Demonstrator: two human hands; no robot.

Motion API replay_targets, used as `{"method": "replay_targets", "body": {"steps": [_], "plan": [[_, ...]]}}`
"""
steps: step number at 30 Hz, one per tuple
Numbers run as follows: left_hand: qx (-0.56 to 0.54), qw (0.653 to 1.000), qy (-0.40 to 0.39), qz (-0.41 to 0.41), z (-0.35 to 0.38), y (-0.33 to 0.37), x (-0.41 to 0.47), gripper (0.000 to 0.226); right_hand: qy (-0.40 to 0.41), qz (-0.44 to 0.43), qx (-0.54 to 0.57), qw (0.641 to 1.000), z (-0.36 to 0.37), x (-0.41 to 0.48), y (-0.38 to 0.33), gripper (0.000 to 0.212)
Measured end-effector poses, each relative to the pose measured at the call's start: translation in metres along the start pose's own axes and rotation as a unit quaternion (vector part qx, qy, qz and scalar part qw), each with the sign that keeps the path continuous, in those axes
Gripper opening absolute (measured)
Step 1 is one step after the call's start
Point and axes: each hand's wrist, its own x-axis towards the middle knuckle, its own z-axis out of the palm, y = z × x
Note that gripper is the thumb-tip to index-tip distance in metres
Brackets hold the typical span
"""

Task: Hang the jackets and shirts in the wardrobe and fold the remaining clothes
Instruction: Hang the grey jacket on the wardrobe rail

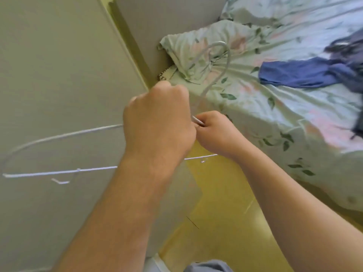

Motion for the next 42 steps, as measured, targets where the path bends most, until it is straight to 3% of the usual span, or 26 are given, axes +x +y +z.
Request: {"method": "replay_targets", "body": {"steps": [3,6,14,19,25,29,34,38,42], "plan": [[-0.099,0.989,-0.092,0.054,-0.015,0.026,0.039,0.007,0.012,0.053,-0.047,0.997,-0.056,-0.002,-0.017,0.041],[-0.171,0.963,-0.188,0.088,-0.037,0.047,0.069,0.011,0.011,0.101,-0.088,0.991,-0.101,-0.012,-0.037,0.027],[-0.279,0.865,-0.380,0.172,-0.102,0.083,0.114,0.023,0.034,0.264,-0.087,0.960,-0.192,-0.078,-0.056,0.038],[-0.278,0.854,-0.391,0.203,-0.128,0.099,0.139,0.014,0.090,0.331,-0.028,0.939,-0.239,-0.113,-0.067,0.049],[-0.296,0.829,-0.404,0.250,-0.137,0.140,0.161,0.012,0.052,0.328,-0.045,0.942,-0.285,-0.133,-0.082,0.045],[-0.300,0.805,-0.420,0.292,-0.121,0.169,0.176,0.011,0.025,0.318,0.042,0.947,-0.310,-0.143,-0.090,0.038],[-0.344,0.770,-0.416,0.339,-0.077,0.217,0.209,0.008,0.108,0.310,0.025,0.944,-0.338,-0.125,-0.088,0.052],[-0.394,0.729,-0.404,0.388,-0.049,0.264,0.235,0.010,0.201,0.384,0.001,0.901,-0.364,-0.111,-0.081,0.044],[-0.466,0.743,-0.279,0.392,-0.038,0.311,0.255,0.018,0.297,0.450,0.032,0.842,-0.400,-0.110,-0.066,0.049]]}}
